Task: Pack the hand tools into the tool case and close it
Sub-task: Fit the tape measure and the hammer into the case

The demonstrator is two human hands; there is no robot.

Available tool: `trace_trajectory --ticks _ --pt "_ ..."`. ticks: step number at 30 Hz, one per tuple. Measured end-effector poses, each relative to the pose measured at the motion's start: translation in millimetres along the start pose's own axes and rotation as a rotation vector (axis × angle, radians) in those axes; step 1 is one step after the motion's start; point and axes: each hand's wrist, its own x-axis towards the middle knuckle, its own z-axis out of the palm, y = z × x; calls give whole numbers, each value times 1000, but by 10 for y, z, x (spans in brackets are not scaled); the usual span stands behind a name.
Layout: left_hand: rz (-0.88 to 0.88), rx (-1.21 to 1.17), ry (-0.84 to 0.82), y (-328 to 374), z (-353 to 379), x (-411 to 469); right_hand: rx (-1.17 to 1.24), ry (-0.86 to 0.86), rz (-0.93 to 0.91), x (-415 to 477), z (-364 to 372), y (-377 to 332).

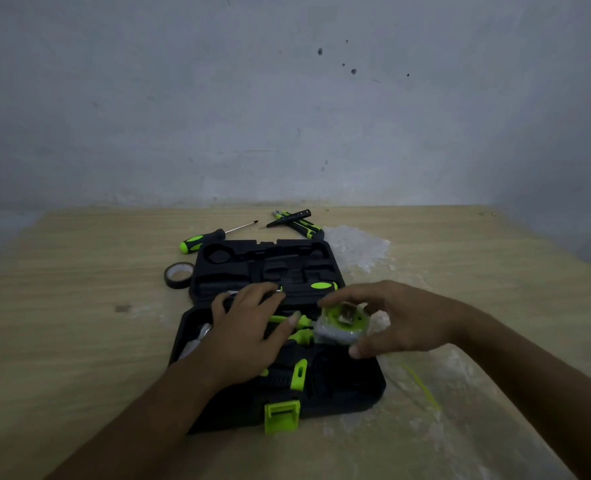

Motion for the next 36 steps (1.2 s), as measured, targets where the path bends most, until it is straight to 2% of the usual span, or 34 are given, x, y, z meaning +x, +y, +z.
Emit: trace_trajectory --ticks 5,10,20,29,36 --pt "196 -95 73 82 -62 -49 40 -158 -56 3 115 -69" --pt "327 -133 -31 160 -89 -97 -4 -219 -62 -9 130 -100" --pt "356 -178 -113 170 -63 -107 -22 -262 -30 -53 89 -99" --pt "246 -242 -239 151 -34 -96 23 -117 5 -56 116 -45" --pt "256 -255 -243 148 -44 -98 3 -105 42 -7 139 -35"
